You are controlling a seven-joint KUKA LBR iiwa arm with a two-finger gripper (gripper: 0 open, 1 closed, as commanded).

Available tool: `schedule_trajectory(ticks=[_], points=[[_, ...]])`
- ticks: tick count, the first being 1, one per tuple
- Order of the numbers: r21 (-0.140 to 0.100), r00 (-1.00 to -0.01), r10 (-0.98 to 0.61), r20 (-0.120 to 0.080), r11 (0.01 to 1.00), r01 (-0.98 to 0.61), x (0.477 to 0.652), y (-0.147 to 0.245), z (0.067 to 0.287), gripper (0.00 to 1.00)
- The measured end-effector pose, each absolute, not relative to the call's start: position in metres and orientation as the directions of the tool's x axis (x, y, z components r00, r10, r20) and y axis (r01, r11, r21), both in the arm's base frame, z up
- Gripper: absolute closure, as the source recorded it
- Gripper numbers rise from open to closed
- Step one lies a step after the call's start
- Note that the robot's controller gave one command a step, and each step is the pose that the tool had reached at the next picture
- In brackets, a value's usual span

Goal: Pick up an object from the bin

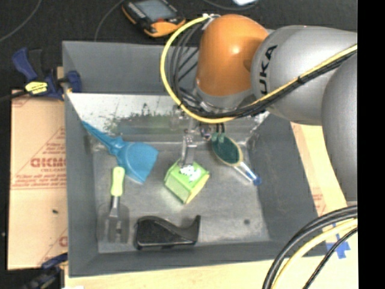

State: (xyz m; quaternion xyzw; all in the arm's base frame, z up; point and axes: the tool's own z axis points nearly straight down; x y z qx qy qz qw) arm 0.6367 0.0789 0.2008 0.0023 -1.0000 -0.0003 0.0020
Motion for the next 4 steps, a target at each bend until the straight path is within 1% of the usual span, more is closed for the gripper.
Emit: schedule_trajectory(ticks=[1, 2, 3, 4], points=[[-0.001, -0.997, -0.083, 0.006, 0.997, -0.083, 0.577, 0.053, 0.194, 0.00], [-0.001, -0.937, 0.349, 0.000, 0.937, 0.349, 0.593, 0.059, 0.180, 0.00], [-0.001, -0.989, 0.149, 0.001, 0.989, 0.149, 0.573, 0.041, 0.080, 0.00], [0.003, -0.999, -0.031, -0.008, 1.000, -0.031, 0.551, 0.015, 0.074, 0.00]])
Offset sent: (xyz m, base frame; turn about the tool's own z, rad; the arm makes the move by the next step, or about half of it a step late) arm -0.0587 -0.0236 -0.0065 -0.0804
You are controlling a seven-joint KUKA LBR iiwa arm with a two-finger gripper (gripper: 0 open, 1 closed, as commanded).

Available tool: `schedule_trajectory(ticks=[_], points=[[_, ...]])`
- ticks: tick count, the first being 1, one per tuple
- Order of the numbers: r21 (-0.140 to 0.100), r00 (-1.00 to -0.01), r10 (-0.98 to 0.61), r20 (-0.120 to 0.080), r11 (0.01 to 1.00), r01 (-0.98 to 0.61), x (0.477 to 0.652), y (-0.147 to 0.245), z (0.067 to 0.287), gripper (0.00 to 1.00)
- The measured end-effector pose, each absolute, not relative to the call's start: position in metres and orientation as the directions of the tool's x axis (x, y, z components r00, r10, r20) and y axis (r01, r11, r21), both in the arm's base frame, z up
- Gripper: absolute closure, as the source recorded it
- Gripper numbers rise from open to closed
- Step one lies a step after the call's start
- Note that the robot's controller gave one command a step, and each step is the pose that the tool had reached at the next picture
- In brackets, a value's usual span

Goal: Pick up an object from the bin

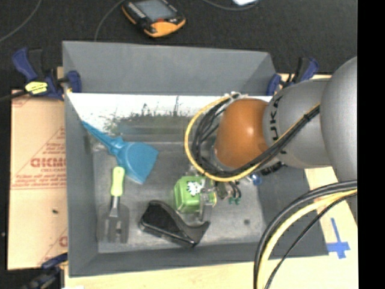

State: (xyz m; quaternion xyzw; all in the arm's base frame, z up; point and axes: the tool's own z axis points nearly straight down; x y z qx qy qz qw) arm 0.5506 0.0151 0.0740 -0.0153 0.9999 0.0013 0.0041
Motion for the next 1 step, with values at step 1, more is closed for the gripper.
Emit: schedule_trajectory(ticks=[1], points=[[0.004, -0.993, 0.114, -0.014, 0.993, 0.114, 0.5682, 0.0356, 0.0739, 0.00]])
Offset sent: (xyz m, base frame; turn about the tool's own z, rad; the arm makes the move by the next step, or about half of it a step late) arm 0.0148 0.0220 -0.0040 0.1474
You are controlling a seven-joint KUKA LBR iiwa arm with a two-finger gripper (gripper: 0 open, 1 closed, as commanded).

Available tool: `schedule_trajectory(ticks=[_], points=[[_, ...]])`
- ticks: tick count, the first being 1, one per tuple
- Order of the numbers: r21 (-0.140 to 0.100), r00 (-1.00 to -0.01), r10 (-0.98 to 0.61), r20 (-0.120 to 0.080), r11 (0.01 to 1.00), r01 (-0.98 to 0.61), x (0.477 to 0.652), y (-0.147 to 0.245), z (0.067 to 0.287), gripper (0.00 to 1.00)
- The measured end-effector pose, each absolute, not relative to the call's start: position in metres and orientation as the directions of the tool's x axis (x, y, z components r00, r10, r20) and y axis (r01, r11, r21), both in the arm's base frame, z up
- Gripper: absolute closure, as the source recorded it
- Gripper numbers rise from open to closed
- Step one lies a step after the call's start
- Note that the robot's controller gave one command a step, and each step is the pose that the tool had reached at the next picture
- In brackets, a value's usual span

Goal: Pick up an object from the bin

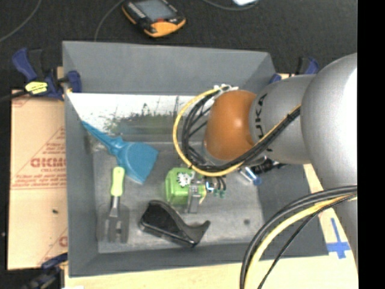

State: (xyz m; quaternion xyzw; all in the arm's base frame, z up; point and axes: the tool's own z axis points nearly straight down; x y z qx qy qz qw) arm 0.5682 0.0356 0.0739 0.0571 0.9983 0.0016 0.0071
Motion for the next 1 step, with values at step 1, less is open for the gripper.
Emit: schedule_trajectory(ticks=[1], points=[[0.005, -0.993, 0.117, -0.012, 0.993, 0.117, 0.5678, 0.0357, 0.0742, 1.00]])
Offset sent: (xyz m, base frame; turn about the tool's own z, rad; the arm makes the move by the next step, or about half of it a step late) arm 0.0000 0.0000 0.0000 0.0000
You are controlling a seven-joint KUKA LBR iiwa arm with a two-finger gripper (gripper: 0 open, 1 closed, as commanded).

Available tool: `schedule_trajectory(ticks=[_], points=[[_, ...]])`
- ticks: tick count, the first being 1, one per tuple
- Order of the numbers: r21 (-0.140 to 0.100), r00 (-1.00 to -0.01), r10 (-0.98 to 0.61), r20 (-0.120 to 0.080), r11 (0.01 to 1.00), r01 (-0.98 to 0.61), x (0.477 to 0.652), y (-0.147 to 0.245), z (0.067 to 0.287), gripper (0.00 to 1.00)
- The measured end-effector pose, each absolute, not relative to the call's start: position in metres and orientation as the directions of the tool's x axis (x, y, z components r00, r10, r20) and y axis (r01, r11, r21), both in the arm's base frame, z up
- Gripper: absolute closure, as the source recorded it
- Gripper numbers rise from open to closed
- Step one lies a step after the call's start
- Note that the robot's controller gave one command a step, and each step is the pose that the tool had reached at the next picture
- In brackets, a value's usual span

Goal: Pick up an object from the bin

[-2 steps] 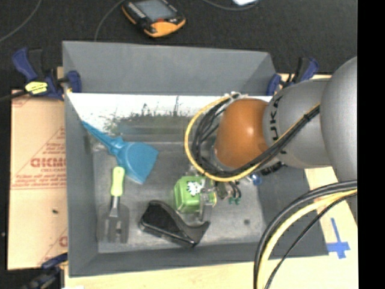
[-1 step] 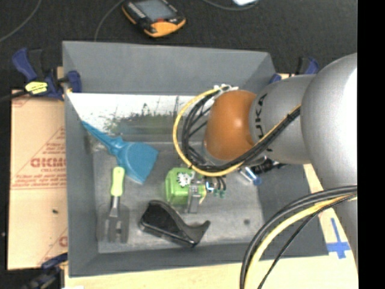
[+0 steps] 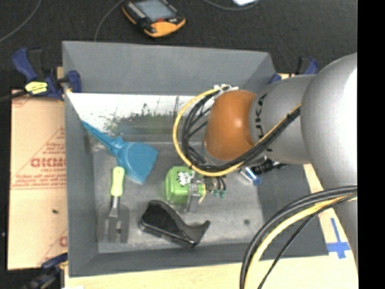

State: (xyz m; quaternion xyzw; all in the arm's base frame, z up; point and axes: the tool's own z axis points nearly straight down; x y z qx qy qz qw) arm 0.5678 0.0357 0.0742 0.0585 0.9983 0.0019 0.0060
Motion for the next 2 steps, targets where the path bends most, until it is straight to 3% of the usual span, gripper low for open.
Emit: schedule_trajectory(ticks=[2], points=[[0.005, -0.993, 0.119, -0.012, 0.993, 0.119, 0.5679, 0.0356, 0.0742, 1.00]])
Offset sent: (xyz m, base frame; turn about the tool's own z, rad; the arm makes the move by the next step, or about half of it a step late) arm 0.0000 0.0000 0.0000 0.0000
